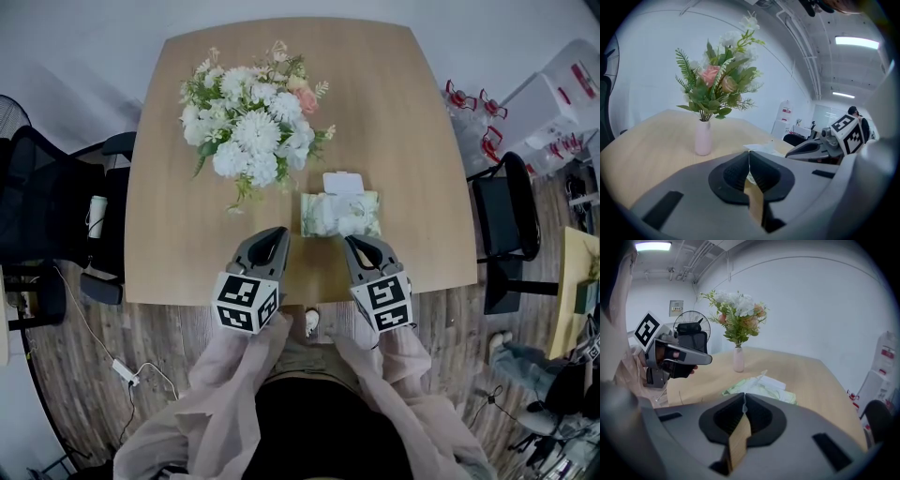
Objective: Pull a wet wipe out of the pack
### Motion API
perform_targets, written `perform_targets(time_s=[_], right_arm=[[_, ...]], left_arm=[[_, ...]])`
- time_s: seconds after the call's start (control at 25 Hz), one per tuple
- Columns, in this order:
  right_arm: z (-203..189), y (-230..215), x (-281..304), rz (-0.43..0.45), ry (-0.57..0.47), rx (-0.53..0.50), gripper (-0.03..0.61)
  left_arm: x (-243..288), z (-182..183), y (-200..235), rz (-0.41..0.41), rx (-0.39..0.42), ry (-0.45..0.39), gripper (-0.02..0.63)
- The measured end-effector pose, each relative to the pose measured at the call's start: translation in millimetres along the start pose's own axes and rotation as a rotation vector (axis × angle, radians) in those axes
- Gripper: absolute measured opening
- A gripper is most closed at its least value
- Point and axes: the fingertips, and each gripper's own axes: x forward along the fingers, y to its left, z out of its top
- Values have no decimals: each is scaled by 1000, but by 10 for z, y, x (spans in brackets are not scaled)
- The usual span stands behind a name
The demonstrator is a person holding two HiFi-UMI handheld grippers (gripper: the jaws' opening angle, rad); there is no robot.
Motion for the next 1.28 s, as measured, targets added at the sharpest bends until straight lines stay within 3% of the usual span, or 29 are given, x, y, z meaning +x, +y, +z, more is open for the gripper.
perform_targets(time_s=[1.28], right_arm=[[-55, 139, -366, -59, -21, 7, 14]], left_arm=[[-227, 22, -290, -60, 47, -19, 12]])
